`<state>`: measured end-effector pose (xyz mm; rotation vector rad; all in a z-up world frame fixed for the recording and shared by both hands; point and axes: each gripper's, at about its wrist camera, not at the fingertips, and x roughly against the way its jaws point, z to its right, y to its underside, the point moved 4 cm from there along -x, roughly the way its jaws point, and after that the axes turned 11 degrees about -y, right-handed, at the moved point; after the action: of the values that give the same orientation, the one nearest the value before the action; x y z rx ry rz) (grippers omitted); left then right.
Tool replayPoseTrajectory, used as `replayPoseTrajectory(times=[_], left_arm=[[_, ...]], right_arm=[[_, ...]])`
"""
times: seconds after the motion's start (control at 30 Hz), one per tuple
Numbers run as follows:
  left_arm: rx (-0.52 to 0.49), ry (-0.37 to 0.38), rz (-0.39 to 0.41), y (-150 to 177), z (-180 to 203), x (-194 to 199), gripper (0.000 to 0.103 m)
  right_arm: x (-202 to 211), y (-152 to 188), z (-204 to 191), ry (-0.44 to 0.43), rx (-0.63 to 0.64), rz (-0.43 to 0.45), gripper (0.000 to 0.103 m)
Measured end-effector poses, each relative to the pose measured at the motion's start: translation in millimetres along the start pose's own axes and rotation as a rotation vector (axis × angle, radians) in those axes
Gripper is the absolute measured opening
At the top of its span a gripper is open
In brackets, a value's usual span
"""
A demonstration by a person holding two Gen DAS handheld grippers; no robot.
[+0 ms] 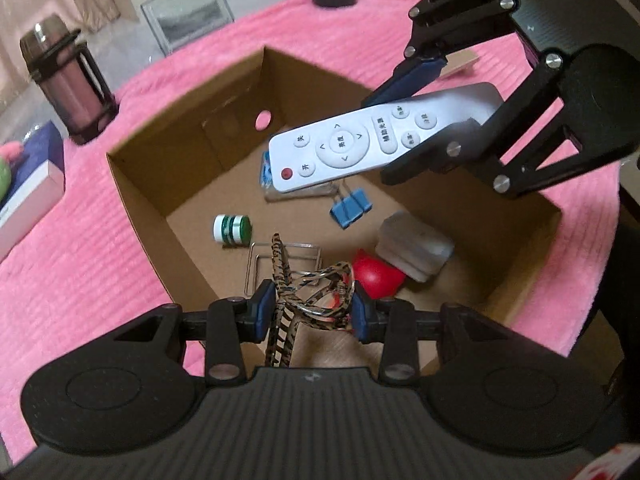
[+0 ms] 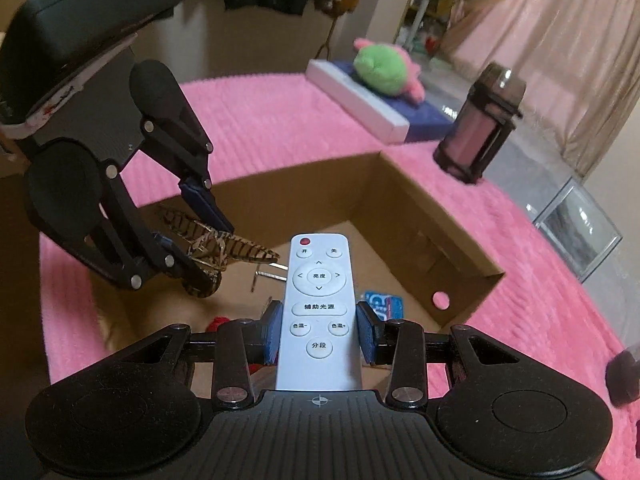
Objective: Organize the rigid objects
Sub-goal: 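Open the left tool dropping the cord while the right tool releases the remote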
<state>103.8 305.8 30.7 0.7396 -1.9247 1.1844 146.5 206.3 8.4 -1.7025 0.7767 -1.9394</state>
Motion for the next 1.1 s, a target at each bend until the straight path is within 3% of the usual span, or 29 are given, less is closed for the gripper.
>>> replayPoseTrajectory(times=[0.47,1.1], left_arm=[[-0.077,-0.069,-0.153,-4,11,-40,0.034],[-0.101,-0.057,-0.252,-1,21,-71,0.034]], right_arm=[[-58,-5,31,-0.033,-0.074,-0.122,0.035],[-90,2,40,-0.045,-0.131,-0.201,0.036]])
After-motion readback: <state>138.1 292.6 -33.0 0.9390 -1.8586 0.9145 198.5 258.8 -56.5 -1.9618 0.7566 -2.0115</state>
